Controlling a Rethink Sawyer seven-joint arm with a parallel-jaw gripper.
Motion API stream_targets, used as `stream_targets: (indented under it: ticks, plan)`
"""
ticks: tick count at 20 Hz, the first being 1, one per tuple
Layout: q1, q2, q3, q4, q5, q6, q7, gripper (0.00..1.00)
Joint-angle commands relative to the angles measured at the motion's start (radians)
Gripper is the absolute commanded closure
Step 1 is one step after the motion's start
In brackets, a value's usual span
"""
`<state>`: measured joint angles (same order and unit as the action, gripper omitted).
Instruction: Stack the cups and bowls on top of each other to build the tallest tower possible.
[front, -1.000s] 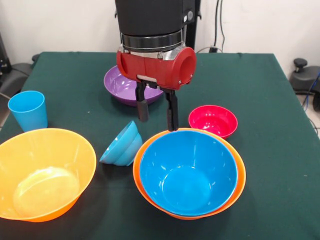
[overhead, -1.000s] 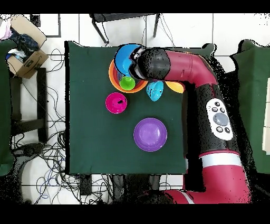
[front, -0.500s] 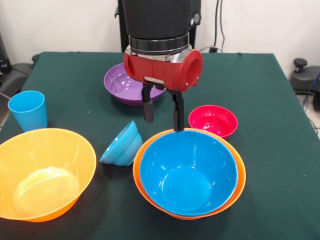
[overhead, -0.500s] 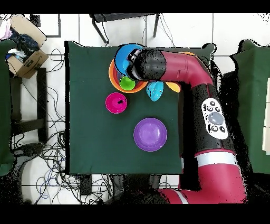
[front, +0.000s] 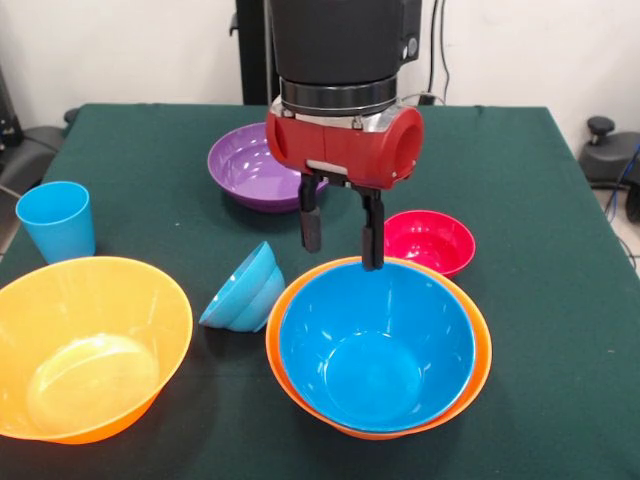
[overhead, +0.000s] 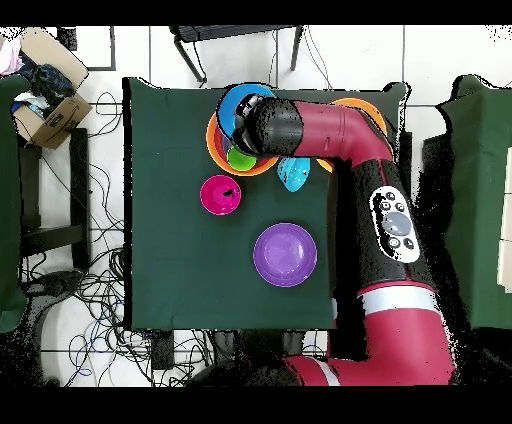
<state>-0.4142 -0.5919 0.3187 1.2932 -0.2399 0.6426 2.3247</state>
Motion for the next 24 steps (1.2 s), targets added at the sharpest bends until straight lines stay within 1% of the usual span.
stream_targets:
  ticks: [1,6,8,15,24]
  plan:
    - [0.025,0.051,-0.030,0.090,0.009,-0.050,0.097,0.00]
    - [0.019,0.077,-0.022,0.055,0.013,-0.046,0.072,0.00]
    - [0.015,0.094,-0.017,0.049,0.014,-0.060,0.069,0.00]
    - [0.015,0.111,-0.020,0.074,0.019,-0.113,0.087,0.00]
    - [0.024,0.121,-0.032,0.067,0.022,-0.132,0.087,0.00]
